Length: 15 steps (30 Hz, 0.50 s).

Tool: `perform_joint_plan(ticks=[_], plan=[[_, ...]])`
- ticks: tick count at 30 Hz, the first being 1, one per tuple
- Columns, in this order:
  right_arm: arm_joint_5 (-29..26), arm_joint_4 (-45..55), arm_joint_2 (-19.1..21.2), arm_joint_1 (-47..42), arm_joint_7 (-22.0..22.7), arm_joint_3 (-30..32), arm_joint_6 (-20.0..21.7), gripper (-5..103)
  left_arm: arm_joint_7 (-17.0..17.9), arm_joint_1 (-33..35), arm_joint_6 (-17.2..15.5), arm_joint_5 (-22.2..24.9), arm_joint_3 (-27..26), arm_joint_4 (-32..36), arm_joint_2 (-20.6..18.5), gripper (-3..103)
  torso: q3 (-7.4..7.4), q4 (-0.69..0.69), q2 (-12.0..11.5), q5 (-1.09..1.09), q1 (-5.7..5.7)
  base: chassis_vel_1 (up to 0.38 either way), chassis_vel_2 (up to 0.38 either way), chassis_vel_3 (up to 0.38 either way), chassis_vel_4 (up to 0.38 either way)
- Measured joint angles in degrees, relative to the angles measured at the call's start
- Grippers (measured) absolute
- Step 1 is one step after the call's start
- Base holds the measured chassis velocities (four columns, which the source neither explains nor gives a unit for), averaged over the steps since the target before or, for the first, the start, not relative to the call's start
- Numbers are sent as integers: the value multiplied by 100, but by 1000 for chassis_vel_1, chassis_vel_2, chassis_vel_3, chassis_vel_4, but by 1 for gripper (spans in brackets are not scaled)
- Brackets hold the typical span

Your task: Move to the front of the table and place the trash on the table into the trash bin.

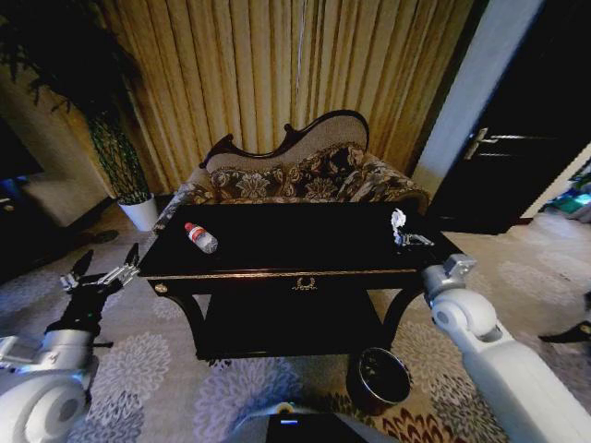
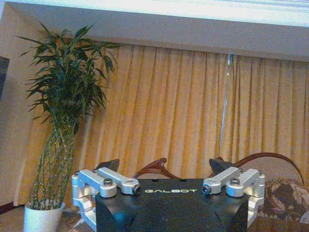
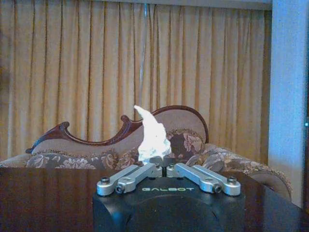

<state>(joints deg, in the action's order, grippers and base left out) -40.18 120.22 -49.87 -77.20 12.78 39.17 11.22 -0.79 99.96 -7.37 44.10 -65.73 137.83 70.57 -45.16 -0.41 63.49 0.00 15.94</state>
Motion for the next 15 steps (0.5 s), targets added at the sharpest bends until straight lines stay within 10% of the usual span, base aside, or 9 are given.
perform_joint_plan(ticks=[15], plan=[[-19, 430, -120, -510, 12, 137, 142, 0, 262, 27, -550, -207, -91, -152, -40, 100, 0, 0, 0, -1, 0, 0, 0, 0, 0]])
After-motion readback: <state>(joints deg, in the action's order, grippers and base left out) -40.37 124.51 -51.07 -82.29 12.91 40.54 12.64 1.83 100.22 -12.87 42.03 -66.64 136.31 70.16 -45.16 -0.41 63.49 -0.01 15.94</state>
